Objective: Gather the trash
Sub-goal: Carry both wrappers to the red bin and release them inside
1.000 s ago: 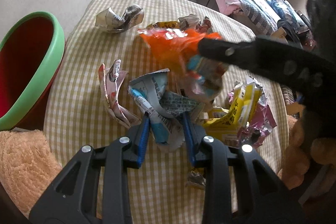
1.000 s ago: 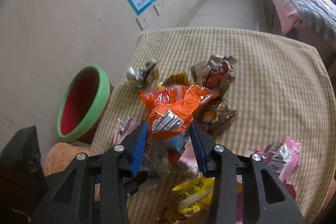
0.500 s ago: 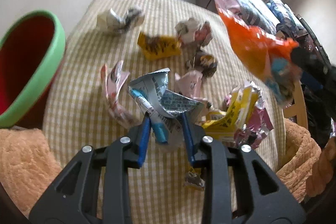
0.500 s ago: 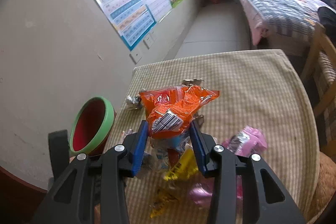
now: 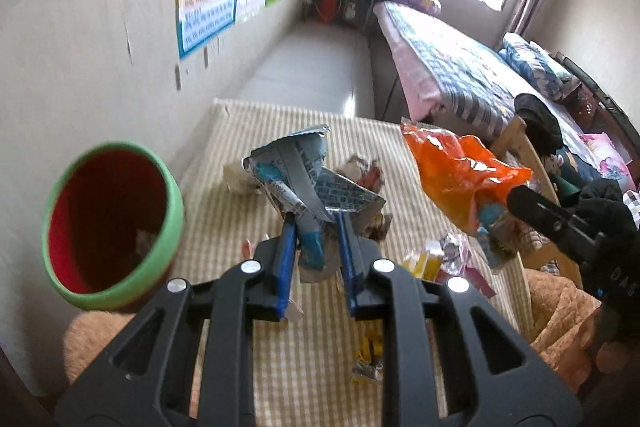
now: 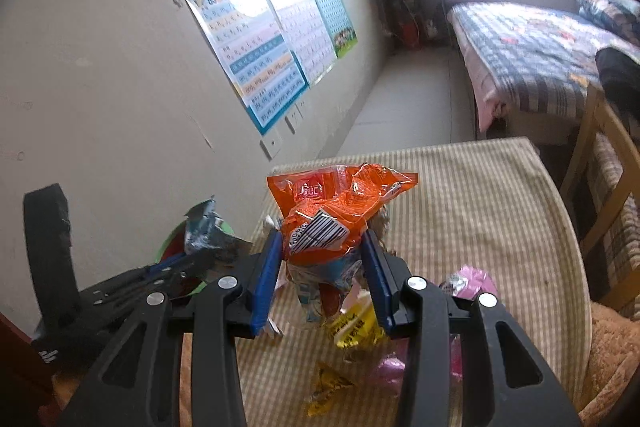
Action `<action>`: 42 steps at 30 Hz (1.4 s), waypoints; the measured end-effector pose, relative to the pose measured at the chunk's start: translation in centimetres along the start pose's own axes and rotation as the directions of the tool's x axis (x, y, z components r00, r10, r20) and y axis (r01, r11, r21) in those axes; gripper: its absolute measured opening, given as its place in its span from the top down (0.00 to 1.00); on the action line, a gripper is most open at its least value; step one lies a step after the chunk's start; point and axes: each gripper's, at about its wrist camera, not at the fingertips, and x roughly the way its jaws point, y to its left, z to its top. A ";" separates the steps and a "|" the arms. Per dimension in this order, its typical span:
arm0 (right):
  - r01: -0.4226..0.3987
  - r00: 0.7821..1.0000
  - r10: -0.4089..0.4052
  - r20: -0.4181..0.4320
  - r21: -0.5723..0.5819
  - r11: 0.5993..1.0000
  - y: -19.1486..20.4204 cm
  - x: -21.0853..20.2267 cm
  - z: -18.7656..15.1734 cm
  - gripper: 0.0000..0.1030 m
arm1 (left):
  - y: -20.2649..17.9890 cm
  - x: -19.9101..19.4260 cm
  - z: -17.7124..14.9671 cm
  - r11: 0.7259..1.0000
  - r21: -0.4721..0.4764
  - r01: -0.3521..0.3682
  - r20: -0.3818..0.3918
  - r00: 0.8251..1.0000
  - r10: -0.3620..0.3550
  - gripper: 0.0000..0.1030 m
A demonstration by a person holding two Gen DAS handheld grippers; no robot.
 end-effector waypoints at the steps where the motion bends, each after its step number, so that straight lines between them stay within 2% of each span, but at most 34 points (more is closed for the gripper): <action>1: 0.001 1.000 -0.001 0.006 -0.004 1.000 0.2 -0.1 0.0 0.61 | 0.0 -0.3 0.2 1.000 0.005 -0.006 0.013 1.000 0.006 0.81; 19: -0.011 1.000 0.011 0.012 -0.035 0.999 1.9 0.2 0.5 0.61 | 1.5 -2.8 1.1 0.998 -0.010 -0.059 0.103 0.993 0.059 0.81; 31: -0.021 0.999 0.020 -0.027 -0.075 0.997 4.1 1.9 0.3 0.61 | 4.0 -3.0 0.7 0.995 -0.062 -0.075 0.106 0.991 0.082 0.81; 42: -0.060 0.996 0.050 -0.079 -0.133 0.989 7.2 4.6 0.2 0.61 | 8.1 -3.7 0.2 0.982 -0.133 -0.134 0.111 0.983 0.149 0.81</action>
